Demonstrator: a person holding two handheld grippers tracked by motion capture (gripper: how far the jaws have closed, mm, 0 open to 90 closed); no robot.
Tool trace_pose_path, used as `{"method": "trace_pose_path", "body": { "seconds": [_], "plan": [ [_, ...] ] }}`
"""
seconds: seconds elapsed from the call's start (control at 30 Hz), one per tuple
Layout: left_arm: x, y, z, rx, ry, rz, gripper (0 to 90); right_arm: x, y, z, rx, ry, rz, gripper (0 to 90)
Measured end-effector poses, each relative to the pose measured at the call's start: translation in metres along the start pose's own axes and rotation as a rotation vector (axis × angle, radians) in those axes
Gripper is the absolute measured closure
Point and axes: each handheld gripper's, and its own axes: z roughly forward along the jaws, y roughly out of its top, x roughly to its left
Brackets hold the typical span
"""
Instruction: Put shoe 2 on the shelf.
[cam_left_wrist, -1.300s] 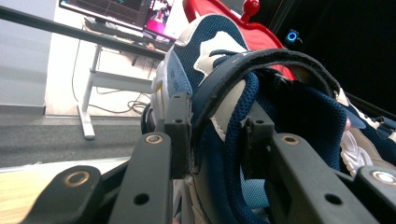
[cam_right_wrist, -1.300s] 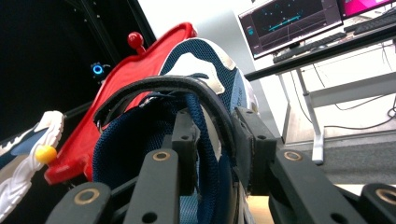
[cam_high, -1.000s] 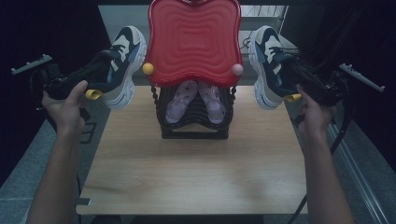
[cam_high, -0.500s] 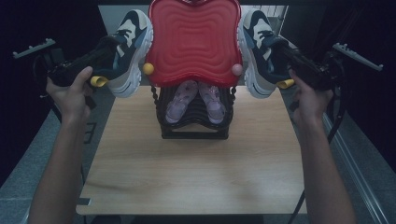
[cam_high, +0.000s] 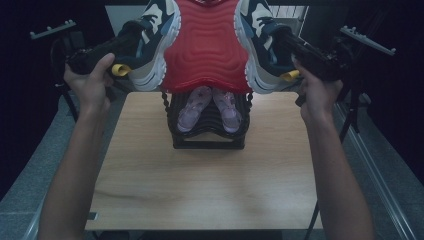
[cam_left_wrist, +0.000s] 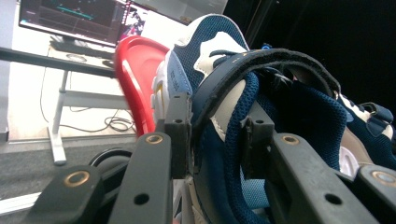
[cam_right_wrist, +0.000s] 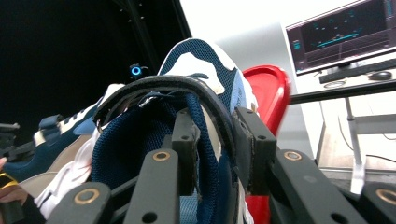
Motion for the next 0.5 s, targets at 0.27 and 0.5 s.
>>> {"method": "trace_pose_path", "body": {
  "seconds": [0.27, 0.5],
  "plan": [
    [-0.017, 0.005, 0.020, 0.021, -0.023, 0.020, 69.6, 0.016, 0.001, 0.025, 0.002, 0.025, 0.002, 71.2],
    [-0.019, 0.007, 0.033, 0.018, -0.003, 0.019, 69.6, 0.023, 0.001, 0.046, 0.019, 0.032, 0.018, 71.2]
  ]
}}
